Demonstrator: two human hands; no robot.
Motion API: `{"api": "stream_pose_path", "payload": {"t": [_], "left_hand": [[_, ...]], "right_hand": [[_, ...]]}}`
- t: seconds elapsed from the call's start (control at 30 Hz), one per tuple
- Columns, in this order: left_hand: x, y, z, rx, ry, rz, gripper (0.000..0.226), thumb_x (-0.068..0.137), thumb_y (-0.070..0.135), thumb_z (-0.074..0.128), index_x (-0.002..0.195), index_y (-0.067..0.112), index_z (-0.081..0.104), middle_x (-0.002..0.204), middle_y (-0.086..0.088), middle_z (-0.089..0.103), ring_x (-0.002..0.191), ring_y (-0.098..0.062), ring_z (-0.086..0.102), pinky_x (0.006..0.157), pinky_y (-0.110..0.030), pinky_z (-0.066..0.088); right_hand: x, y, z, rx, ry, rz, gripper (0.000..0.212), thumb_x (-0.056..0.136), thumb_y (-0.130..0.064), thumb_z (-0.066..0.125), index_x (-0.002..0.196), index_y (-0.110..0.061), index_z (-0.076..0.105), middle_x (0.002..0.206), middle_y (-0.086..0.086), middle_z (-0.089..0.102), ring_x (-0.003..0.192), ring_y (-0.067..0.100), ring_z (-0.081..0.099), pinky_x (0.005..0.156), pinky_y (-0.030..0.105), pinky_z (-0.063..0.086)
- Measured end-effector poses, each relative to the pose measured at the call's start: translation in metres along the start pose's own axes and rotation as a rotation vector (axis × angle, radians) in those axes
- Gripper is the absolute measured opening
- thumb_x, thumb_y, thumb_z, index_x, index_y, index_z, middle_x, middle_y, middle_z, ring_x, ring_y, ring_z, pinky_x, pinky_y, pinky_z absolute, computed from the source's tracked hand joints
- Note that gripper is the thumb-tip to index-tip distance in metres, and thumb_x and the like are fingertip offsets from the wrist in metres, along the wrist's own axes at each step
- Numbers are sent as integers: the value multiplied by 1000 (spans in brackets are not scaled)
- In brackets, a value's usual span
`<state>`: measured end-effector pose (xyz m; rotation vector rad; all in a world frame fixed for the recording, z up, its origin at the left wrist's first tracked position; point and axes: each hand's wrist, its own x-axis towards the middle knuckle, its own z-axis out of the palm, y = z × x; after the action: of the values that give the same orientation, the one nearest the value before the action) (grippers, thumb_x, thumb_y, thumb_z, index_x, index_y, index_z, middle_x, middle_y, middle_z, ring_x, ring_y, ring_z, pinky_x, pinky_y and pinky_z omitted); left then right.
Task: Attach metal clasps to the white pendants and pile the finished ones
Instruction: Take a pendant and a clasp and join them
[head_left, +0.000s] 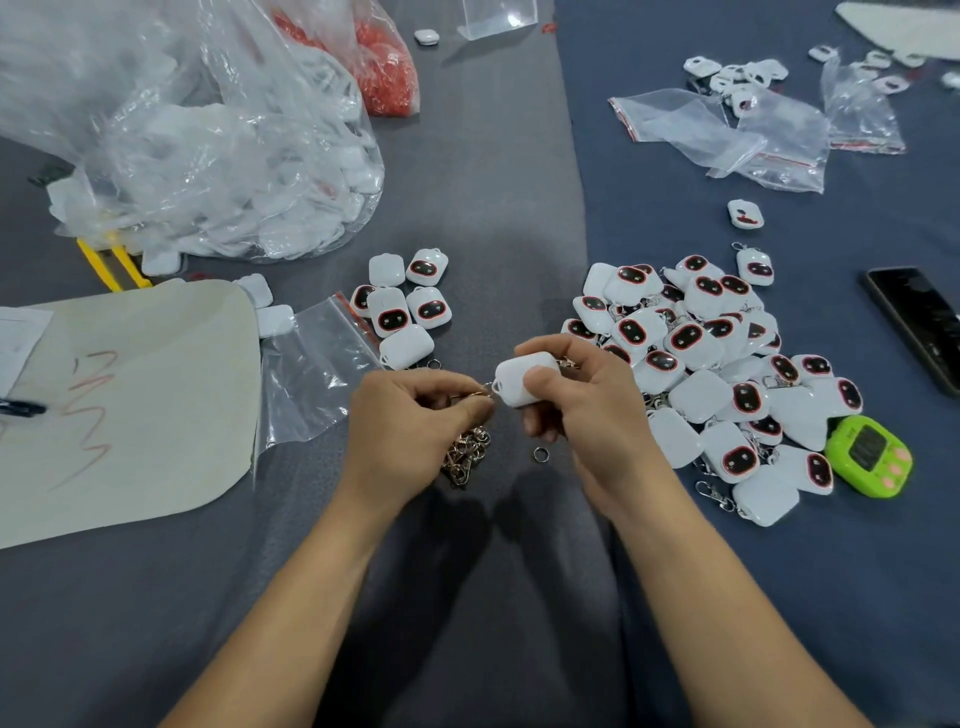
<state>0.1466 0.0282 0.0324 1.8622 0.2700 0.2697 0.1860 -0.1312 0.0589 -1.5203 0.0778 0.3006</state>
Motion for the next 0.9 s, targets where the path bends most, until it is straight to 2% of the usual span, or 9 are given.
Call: {"api": "stream_pose_path", "payload": {"t": [0.1, 0.23, 0.5, 0.63, 0.7, 0.77, 0.8, 0.83, 0.9], "left_hand": [[-3, 2, 1, -48, -7, 7, 16, 72, 15, 85, 78, 29, 80, 46, 13, 37, 48, -6, 30, 50, -23, 28], [-4, 3, 4, -62, 32, 5, 23, 74, 6, 84, 80, 28, 80, 46, 14, 34, 48, -4, 29, 49, -19, 28], [-8, -4, 2, 94, 146, 76, 17, 75, 29, 82, 77, 44, 76, 47, 15, 42, 46, -2, 37, 49, -14, 31], [-9, -9, -3, 121, 185, 70, 7, 77, 37, 77, 78, 44, 75, 48, 12, 53, 45, -1, 43, 48, -13, 35], [-7, -12, -6, 136, 194, 57, 10, 77, 38, 76, 81, 47, 74, 50, 12, 57, 46, 0, 46, 50, -13, 37], [-5, -15, -10, 203, 169, 57, 13, 77, 34, 76, 81, 47, 72, 53, 16, 58, 50, -1, 50, 53, -13, 38], [-4, -16, -10, 263, 138, 61, 13, 77, 32, 77, 79, 44, 73, 56, 18, 59, 54, -2, 53, 56, -16, 42], [-4, -17, -11, 331, 98, 65, 11, 77, 31, 79, 79, 41, 75, 60, 18, 61, 62, -2, 56, 61, -22, 46], [-5, -17, -10, 445, 13, 88, 11, 76, 37, 82, 85, 38, 78, 75, 22, 66, 79, -2, 59, 75, -30, 50]], "right_hand": [[1, -2, -1, 14, -46, -1, 27, 90, 11, 55, 95, -11, 70, 67, 4, 69, 43, 16, 49, 41, 23, 36], [1, -4, 0, 31, -62, 1, 28, 91, 10, 54, 94, -13, 70, 66, 3, 69, 43, 15, 51, 41, 22, 36], [9, -2, -8, -58, -43, -21, 29, 90, 9, 59, 93, -15, 74, 70, 1, 70, 46, 15, 52, 43, 20, 39], [26, -6, -29, -381, 61, -132, 37, 84, 6, 64, 92, -27, 79, 76, -4, 73, 52, 5, 54, 55, 16, 45], [36, -9, -43, -648, 118, -192, 38, 84, 1, 65, 90, -34, 78, 81, -12, 72, 57, -1, 55, 61, 12, 41], [42, -13, -52, -855, 174, -230, 40, 86, 3, 60, 94, -31, 80, 80, -10, 69, 58, 0, 53, 58, 11, 35], [45, -14, -54, -926, 205, -255, 41, 86, 5, 58, 100, -26, 81, 88, -4, 72, 67, 1, 55, 63, 14, 37], [47, -15, -53, -997, 242, -290, 44, 85, 8, 57, 108, -21, 80, 106, 1, 74, 86, 8, 59, 75, 18, 40], [48, -17, -47, -1161, 313, -353, 55, 80, 10, 58, 126, -17, 72, 140, 7, 61, 123, 29, 53, 103, 34, 38]]}}
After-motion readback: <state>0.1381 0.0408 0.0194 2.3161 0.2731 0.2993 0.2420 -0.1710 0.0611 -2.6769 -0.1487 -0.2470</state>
